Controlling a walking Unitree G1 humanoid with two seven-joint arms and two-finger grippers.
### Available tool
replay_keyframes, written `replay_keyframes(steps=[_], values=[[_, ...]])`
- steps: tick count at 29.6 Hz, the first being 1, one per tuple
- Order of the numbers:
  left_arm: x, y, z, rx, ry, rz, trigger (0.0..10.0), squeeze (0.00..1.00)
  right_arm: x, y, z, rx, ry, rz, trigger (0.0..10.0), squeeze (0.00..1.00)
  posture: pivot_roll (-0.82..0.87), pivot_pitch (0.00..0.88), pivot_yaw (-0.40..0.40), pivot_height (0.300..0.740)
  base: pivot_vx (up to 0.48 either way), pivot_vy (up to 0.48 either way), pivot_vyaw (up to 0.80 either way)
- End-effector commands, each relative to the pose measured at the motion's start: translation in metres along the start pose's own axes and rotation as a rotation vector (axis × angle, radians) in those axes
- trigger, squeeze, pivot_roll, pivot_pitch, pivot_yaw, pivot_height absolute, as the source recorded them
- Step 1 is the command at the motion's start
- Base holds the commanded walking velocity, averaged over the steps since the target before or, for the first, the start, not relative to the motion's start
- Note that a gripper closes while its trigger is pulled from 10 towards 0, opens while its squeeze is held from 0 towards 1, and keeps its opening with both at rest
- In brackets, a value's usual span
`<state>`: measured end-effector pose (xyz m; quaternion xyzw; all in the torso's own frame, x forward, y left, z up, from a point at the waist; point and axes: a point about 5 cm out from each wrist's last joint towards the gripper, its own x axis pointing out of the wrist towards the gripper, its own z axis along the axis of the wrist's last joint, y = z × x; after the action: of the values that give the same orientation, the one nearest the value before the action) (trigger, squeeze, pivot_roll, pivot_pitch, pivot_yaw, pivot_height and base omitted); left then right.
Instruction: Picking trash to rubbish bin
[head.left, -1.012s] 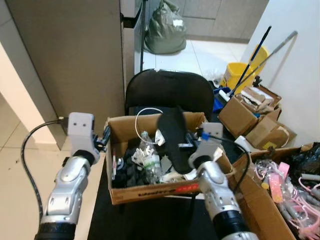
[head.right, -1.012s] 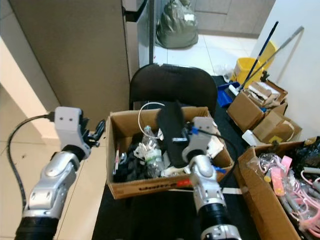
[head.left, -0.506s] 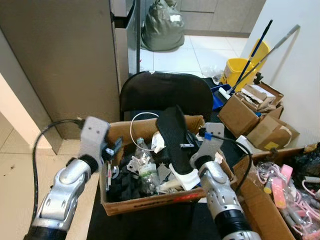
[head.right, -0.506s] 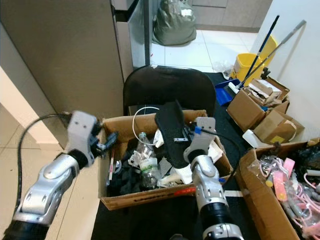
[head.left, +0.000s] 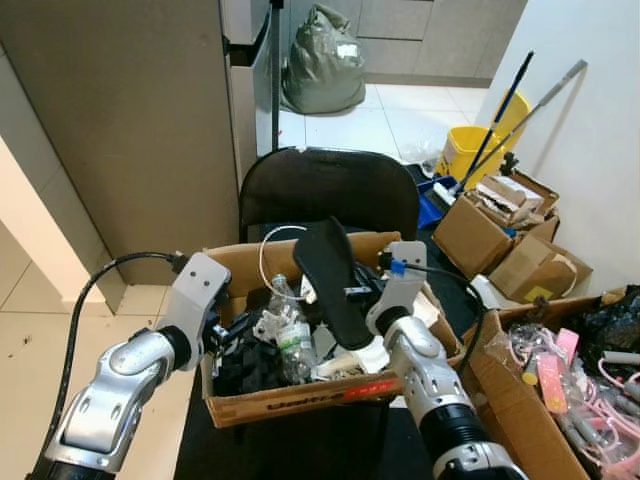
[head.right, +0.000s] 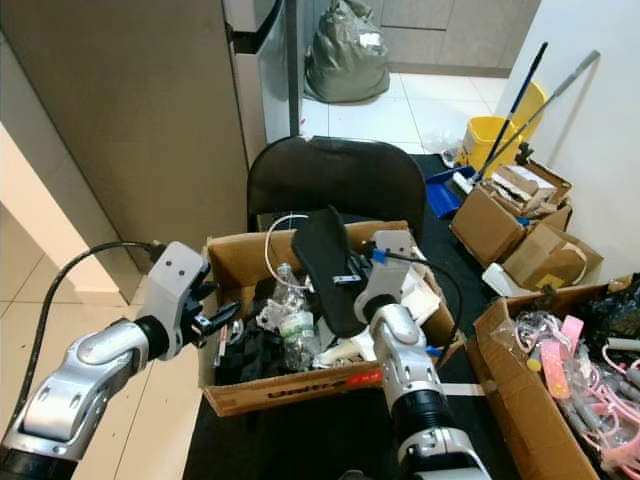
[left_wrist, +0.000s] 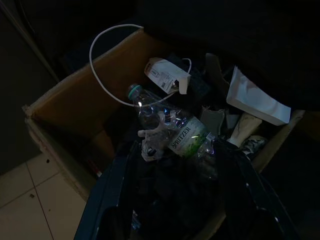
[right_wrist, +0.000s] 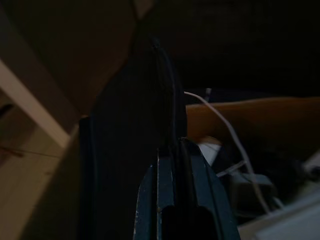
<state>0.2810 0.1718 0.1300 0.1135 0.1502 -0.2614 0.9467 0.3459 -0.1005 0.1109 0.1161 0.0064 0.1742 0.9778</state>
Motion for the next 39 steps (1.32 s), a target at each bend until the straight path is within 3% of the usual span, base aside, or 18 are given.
replay_keyframes(steps=[1, 6, 9, 10, 11, 12, 13, 16, 19, 24, 29, 34, 39], values=[[-0.003, -0.002, -0.003, 0.012, 0.027, -0.018, 10.0, 0.0, 0.001, 0.006, 0.002, 0.035, -0.009, 0.051, 10.0, 1.0, 0.04, 0.133, -0.03, 0.74, 0.0, 0.0, 0.0], [-0.003, -0.003, -0.004, 0.006, 0.034, -0.024, 10.0, 0.0, 0.001, 0.012, 0.001, 0.052, -0.005, 0.1, 10.0, 1.0, 0.04, 0.134, -0.028, 0.74, 0.0, 0.0, 0.0], [-0.003, -0.003, -0.004, 0.008, 0.042, -0.021, 10.0, 0.0, 0.001, 0.01, 0.0, 0.001, 0.011, 0.074, 10.0, 1.0, 0.04, 0.134, -0.028, 0.74, 0.0, 0.0, 0.0], [-0.003, -0.002, -0.004, 0.011, 0.041, -0.008, 10.0, 0.0, 0.001, 0.005, 0.001, -0.025, 0.006, 0.034, 10.0, 0.0, 0.03, 0.136, -0.028, 0.74, 0.0, 0.0, 0.0], [-0.002, 0.002, -0.001, 0.025, 0.025, 0.028, 10.0, 0.0, 0.0, -0.007, 0.003, -0.075, -0.003, -0.063, 10.0, 0.0, 0.04, 0.136, -0.028, 0.74, 0.0, 0.0, 0.0], [-0.002, 0.002, -0.001, 0.025, 0.025, 0.028, 10.0, 0.0, 0.0, -0.007, 0.003, -0.075, -0.003, -0.063, 10.0, 0.0, 0.04, 0.136, -0.028, 0.74, 0.0, 0.0, 0.0], [0.0, 0.006, 0.003, 0.023, -0.01, 0.081, 10.0, 0.0, -0.001, -0.017, 0.008, -0.084, -0.027, -0.136, 10.0, 0.0, 0.04, 0.137, -0.028, 0.74, 0.0, 0.0, 0.0], [0.001, 0.013, 0.007, -0.002, -0.041, 0.152, 10.0, 0.0, -0.003, -0.025, 0.013, -0.096, -0.05, -0.176, 10.0, 0.0, 0.04, 0.137, -0.028, 0.74, 0.0, 0.0, 0.0], [0.003, 0.023, 0.012, -0.03, -0.077, 0.299, 10.0, 0.0, -0.01, -0.038, 0.017, -0.119, -0.073, -0.249, 10.0, 0.0, 0.03, 0.138, -0.028, 0.74, 0.0, 0.0, 0.0], [0.007, 0.018, 0.017, -0.01, -0.124, 0.336, 10.0, 0.0, -0.031, -0.055, 0.007, -0.067, -0.062, -0.367, 10.0, 0.0, 0.02, 0.14, -0.025, 0.74, 0.0, 0.0, -0.48], [0.011, 0.012, 0.019, 0.033, -0.13, 0.328, 10.0, 0.0, -0.041, -0.058, -0.002, -0.082, -0.042, -0.408, 10.0, 0.0, 0.02, 0.143, -0.017, 0.74, 0.0, 0.0, -0.8], [0.012, 0.017, 0.032, 0.049, -0.225, 0.424, 10.0, 0.0, -0.051, -0.055, -0.009, -0.091, -0.037, -0.437, 10.0, 0.0, 0.01, 0.146, -0.01, 0.74, 0.0, 0.0, -0.8], [0.015, 0.015, 0.029, 0.05, -0.197, 0.401, 10.0, 0.0, -0.056, -0.055, -0.012, -0.063, -0.033, -0.475, 10.0, 0.0, 0.02, 0.146, -0.009, 0.74, 0.0, 0.0, -0.8]])
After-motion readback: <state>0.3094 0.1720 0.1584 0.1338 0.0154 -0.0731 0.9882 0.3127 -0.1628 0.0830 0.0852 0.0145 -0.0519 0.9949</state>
